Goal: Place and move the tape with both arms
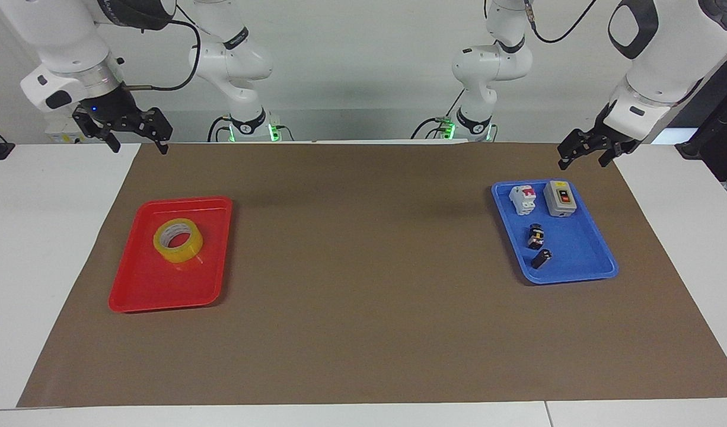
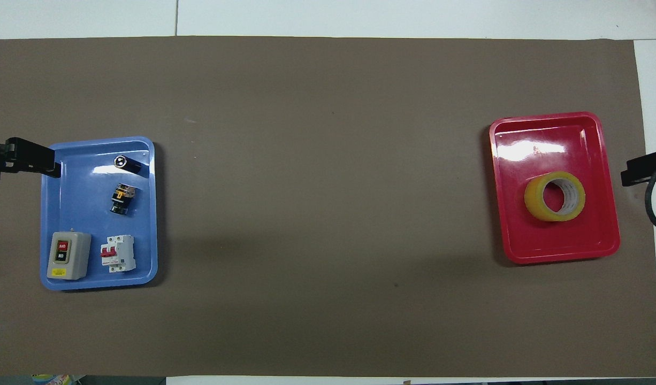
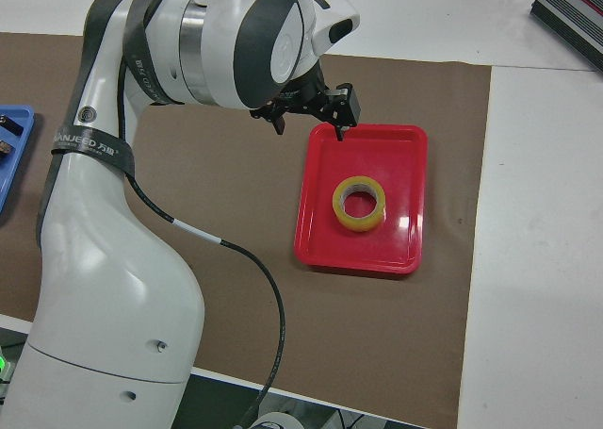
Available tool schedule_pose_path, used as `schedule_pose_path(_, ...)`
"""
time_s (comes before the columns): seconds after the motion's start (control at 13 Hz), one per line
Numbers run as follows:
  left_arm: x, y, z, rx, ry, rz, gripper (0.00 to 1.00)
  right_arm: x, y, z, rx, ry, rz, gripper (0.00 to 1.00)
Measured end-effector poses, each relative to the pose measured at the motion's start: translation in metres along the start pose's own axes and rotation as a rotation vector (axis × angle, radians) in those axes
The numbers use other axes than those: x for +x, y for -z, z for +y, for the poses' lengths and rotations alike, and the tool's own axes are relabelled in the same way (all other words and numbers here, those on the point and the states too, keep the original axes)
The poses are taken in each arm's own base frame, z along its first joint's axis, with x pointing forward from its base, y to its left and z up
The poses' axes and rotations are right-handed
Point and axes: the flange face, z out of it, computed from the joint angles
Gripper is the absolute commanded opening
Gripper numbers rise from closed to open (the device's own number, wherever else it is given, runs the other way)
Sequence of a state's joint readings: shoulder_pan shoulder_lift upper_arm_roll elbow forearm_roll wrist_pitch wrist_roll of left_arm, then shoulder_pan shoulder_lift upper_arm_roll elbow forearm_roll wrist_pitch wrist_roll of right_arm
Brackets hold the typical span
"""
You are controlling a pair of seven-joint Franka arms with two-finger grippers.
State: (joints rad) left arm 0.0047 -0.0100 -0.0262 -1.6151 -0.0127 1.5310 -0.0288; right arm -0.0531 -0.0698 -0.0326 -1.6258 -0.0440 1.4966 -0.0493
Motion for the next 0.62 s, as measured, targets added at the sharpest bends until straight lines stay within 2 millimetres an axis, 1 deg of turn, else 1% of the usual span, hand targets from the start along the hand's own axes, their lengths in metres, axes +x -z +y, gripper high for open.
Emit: schedule_pose_path(0.62, 0.0000, 0.0000, 0.0000, 0.000, 0.000, 0.000, 1.00, 0.0001, 0.0004, 0.0024, 0.019, -0.008, 0.005, 1.00)
